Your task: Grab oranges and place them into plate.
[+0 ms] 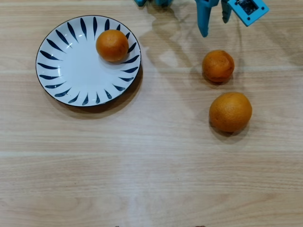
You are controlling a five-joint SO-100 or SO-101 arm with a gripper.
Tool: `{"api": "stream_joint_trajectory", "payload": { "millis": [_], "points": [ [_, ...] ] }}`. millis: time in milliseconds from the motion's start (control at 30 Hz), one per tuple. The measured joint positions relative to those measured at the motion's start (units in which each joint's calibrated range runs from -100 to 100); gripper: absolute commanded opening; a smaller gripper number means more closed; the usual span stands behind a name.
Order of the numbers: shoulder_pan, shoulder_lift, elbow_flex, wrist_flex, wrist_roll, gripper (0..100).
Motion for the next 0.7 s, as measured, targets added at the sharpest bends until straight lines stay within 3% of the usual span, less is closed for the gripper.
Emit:
{"api": "stream_joint_trajectory", "payload": {
  "millis": [133,267,367,700],
  "points": [
    [-3.0,3.9,5.8,-11.5,-1.4,28],
    [-2.9,6.3,7.3,-18.4,-1.7,49],
    [-3.5,6.8,7.3,-19.1,-2.0,57],
    [-2.9,11.3,8.6,-21.9,-4.6,48]
  ]
}}
